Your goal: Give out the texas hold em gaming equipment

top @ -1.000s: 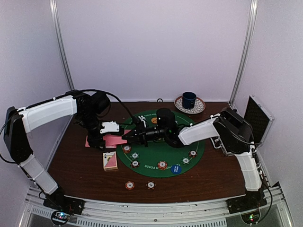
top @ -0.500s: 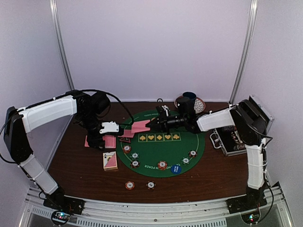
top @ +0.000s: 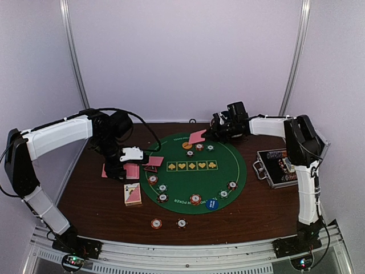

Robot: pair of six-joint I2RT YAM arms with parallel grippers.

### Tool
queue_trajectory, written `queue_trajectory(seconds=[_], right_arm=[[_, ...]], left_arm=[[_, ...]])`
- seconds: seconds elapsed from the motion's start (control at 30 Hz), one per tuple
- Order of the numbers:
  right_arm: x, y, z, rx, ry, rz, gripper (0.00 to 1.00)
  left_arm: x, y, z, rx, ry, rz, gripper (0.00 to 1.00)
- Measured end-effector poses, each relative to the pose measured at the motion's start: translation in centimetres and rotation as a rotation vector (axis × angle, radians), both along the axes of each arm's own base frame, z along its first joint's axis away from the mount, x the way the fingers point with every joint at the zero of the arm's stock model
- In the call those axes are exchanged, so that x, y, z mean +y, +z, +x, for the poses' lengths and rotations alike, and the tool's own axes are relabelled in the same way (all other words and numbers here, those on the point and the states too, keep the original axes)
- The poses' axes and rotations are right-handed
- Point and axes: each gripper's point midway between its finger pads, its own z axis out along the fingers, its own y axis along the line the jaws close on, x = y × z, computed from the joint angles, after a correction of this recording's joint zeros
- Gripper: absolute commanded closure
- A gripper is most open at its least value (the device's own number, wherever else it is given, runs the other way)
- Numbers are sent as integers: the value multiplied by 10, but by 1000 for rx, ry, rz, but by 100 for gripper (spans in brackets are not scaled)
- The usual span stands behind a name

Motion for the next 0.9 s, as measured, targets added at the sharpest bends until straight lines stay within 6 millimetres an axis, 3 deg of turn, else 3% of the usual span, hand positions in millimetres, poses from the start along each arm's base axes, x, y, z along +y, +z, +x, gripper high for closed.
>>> queue_trajectory(seconds=[0.1,0.2,0.33,0.53,0.63,0.73,0.9], right_arm=[[0,-22,8,25,-7,-42,99],[-2,-45,9,61,-15,-89,92],[-9,-63,8,92,-30,-151,68],[-20,-67,11,70,-51,-244,28],[-28,-66,8,63,-54,-299,2],[-36,-60,5,44,-61,-351,1],[-44,-29,-2,-23,-79,-421,1]], left_arm=[[0,0,-1,3,0,2,100],[1,0,-1,6,0,4,100],[2,-1,-3,14,0,9,100],[3,-1,-4,18,0,11,100],[3,-1,-4,18,0,12,100],[3,-1,-4,18,0,12,100],[3,-1,-4,18,0,12,100]])
